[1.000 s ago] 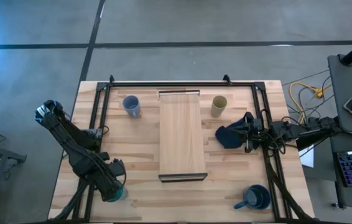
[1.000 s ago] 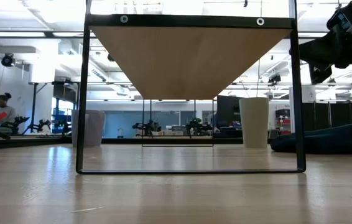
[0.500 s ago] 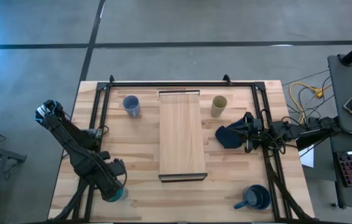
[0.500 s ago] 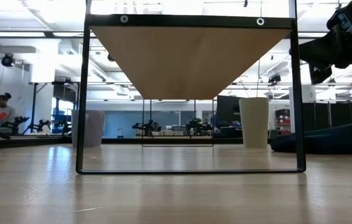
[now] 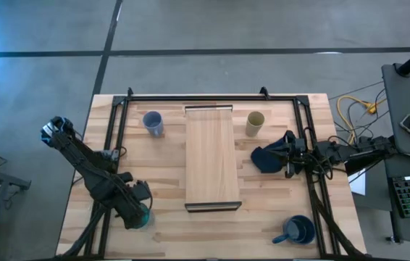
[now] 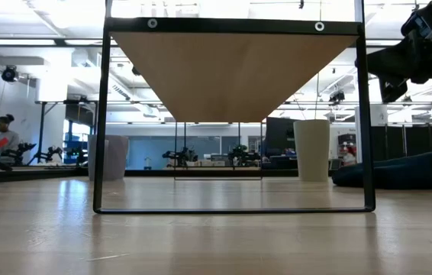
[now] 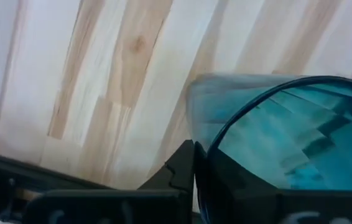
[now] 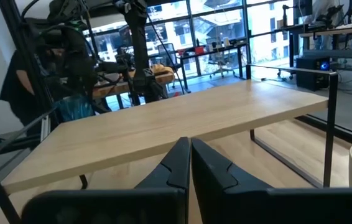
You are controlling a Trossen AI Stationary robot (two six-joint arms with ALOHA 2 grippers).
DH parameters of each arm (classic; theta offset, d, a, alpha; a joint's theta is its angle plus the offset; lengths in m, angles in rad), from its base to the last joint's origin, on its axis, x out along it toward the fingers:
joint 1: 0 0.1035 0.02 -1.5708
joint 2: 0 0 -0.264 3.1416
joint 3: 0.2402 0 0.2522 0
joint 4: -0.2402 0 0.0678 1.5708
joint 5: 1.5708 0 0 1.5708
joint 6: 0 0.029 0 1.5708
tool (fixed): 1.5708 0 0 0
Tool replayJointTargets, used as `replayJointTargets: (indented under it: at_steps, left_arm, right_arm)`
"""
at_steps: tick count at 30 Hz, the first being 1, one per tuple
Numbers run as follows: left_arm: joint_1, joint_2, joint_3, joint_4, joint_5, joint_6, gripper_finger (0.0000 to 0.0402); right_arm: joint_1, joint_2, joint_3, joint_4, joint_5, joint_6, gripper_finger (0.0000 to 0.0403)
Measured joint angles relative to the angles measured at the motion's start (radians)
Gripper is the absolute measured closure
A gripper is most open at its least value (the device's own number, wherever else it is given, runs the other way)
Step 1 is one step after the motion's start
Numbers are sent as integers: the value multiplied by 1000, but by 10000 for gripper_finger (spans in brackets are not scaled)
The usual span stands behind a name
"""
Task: Stack small to large cups/mugs on shelf
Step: Put the blue cup on the shelf
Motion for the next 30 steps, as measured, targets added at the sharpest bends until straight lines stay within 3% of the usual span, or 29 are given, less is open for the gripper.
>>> replayJointTargets:
  at_steps: [5, 8, 14, 22, 30]
  left_arm:
    - [100, -46, 92, -63, -2, 70, 401]
    - [190, -80, 163, -134, -7, 81, 401]
    - [434, -91, 346, -241, -43, 187, 401]
    - [793, 61, 703, -293, -69, 500, 401]
    - [1038, 271, 964, -340, -37, 708, 401]
  right_arm:
    - [0, 0, 0, 10, 0, 9, 394]
    - [0, 0, 0, 58, 5, 109, 394]
    - [0, 0, 0, 92, 196, 419, 394]
    - [0, 0, 0, 103, 235, 512, 394]
    - [0, 3, 0, 102, 229, 657, 394]
